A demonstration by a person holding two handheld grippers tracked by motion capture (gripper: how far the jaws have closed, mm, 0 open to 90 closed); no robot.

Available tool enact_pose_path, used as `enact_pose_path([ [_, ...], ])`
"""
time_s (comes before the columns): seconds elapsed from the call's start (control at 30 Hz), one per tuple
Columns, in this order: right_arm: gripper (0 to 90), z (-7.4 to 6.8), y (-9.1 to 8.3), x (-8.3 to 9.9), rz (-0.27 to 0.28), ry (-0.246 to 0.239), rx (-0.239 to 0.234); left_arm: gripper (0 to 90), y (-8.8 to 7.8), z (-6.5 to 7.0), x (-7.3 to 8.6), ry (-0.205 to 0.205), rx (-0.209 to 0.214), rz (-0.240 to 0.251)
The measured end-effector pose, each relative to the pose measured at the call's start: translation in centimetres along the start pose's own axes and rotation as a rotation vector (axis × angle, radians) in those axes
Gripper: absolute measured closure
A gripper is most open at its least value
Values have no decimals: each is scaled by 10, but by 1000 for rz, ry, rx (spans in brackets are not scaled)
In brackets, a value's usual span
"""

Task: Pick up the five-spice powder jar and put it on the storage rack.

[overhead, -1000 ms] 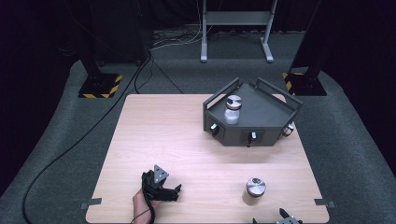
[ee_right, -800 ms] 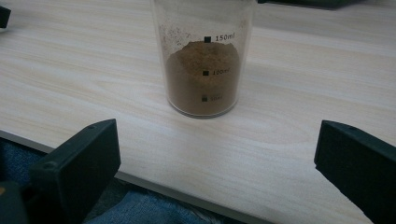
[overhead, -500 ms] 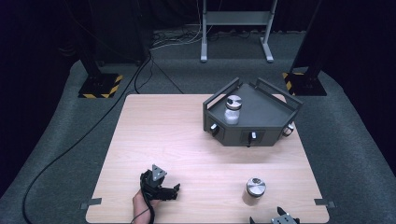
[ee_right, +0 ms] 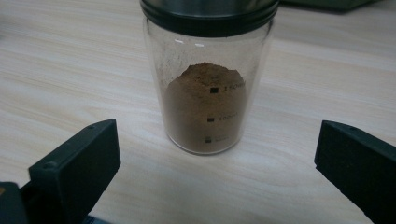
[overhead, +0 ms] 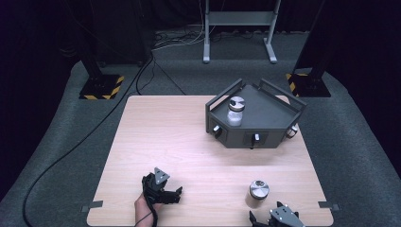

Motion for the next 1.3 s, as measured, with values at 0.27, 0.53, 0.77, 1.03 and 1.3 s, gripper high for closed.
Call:
enact_pose_path([
  [0.27,0,8,26,-12,-18,-10,-24,6,0,0,0,0,0,0],
  [0.53,0,10,47,-20,-14,-21,-51,6,0,0,0,0,0,0],
  [0.77,57,8,53,-22,-20,-46,-57,6,0,0,0,0,0,0],
  [1.03,293,9,51,-13,20,-21,-46,6,0,0,0,0,0,0],
  [1.3,304,13,51,-8,41,-41,-61,6,0,0,0,0,0,0],
])
Point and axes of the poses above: each handheld gripper's, and its own axes: y roughly forward along the jaws, x roughly out of its underside, z roughly to its right, the point moved 4 cm from there along y, roughly forward along the jaws, and after that the axes turned 15 degrees about -y, right-handed, at the moved point
